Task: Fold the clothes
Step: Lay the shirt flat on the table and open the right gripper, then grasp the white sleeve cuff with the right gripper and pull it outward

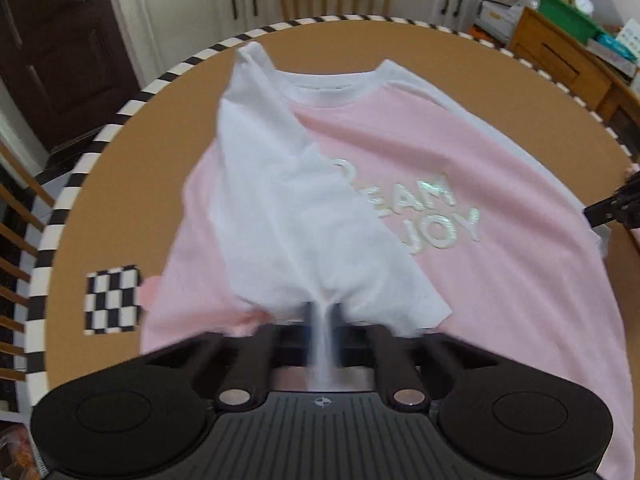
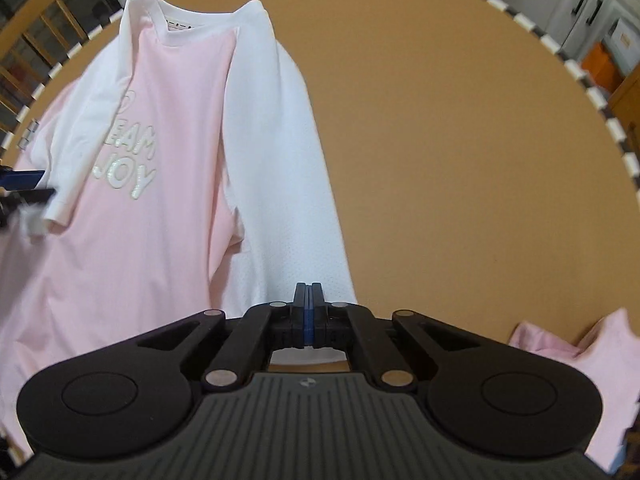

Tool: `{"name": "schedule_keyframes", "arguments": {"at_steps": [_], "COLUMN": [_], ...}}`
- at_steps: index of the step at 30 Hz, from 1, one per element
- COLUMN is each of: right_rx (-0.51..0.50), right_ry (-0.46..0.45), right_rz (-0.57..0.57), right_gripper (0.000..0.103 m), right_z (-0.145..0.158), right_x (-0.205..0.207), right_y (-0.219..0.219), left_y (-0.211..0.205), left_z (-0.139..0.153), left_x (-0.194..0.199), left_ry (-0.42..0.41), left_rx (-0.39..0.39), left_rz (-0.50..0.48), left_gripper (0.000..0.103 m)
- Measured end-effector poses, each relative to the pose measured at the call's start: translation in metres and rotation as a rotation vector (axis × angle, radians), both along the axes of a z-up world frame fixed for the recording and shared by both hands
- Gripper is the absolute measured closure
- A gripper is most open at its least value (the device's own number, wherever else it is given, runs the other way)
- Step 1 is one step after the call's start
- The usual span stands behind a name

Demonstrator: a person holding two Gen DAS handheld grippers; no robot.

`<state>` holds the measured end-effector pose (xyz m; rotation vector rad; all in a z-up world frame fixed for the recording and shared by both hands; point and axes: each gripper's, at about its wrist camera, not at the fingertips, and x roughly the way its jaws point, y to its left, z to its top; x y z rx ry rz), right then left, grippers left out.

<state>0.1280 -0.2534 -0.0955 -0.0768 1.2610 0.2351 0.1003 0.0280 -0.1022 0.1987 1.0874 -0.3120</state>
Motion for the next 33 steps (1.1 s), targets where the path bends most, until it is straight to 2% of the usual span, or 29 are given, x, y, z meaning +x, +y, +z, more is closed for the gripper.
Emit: {"name": "schedule_keyframes", "arguments": {"at_steps": [2, 7, 10, 11, 12, 14, 15, 17, 21, 23, 24, 25, 26, 28, 30, 33], "right_rx": [-0.031, -0.101, -0.062, -0.038, -0.009, 0.013, 0.015, 0.015, -0.020, -0.047, -0.063, -0.067, -0.052, -0.052, -0.079, -0.140], "right_ry": [-0.014, -0.050, -0.045, -0.035, -0.016, 0.001, 0.005, 0.011, 0.020, 0.030, 0.036, 0.035, 0.025, 0.015, 0.008, -0.020], "right_rz": [0.011, 0.011, 0.013, 0.017, 0.026, 0.058, 0.077, 0.108, 0.106, 0.103, 0.101, 0.103, 0.111, 0.116, 0.119, 0.128], "right_gripper": [0.103, 0.103, 0.101, 0.092, 0.088, 0.049, 0.048, 0.049, 0.057, 0.059, 0.063, 0.071, 0.085, 0.098, 0.099, 0.099], "right_z": [0.003, 0.017, 0.023, 0.023, 0.023, 0.018, 0.015, 0.010, -0.001, -0.009, -0.014, -0.016, -0.017, -0.017, -0.015, -0.009], "right_x": [0.002, 0.012, 0.014, 0.013, 0.009, 0.001, -0.004, -0.013, -0.019, -0.020, -0.020, -0.021, -0.022, -0.022, -0.021, -0.016], "right_y": [0.002, -0.004, -0.009, -0.009, -0.008, -0.001, 0.003, 0.011, 0.017, 0.021, 0.023, 0.026, 0.028, 0.034, 0.038, 0.038], "left_y": [0.006, 0.013, 0.020, 0.022, 0.024, 0.031, 0.037, 0.056, 0.105, 0.123, 0.132, 0.139, 0.146, 0.151, 0.153, 0.148], "left_z": [0.002, 0.013, 0.020, 0.022, 0.025, 0.031, 0.035, 0.044, 0.063, 0.068, 0.070, 0.071, 0.071, 0.070, 0.070, 0.076], "left_x": [0.007, 0.009, 0.011, 0.012, 0.012, 0.014, 0.014, 0.022, 0.050, 0.066, 0.074, 0.082, 0.090, 0.102, 0.108, 0.103], "left_ry": [0.030, 0.004, -0.011, -0.016, -0.021, -0.038, -0.050, -0.073, -0.103, -0.135, -0.145, -0.151, -0.157, -0.170, -0.168, -0.160], "left_rx": [0.002, 0.070, 0.087, 0.093, 0.098, 0.123, 0.143, 0.188, 0.252, 0.312, 0.329, 0.339, 0.349, 0.364, 0.349, 0.251], "left_rz": [0.010, -0.013, -0.015, -0.016, -0.017, -0.021, -0.025, -0.001, 0.121, 0.173, 0.210, 0.243, 0.275, 0.300, 0.324, 0.327], "left_gripper": [0.101, 0.101, 0.101, 0.101, 0.101, 0.101, 0.101, 0.101, 0.101, 0.102, 0.102, 0.103, 0.103, 0.103, 0.103, 0.098]}}
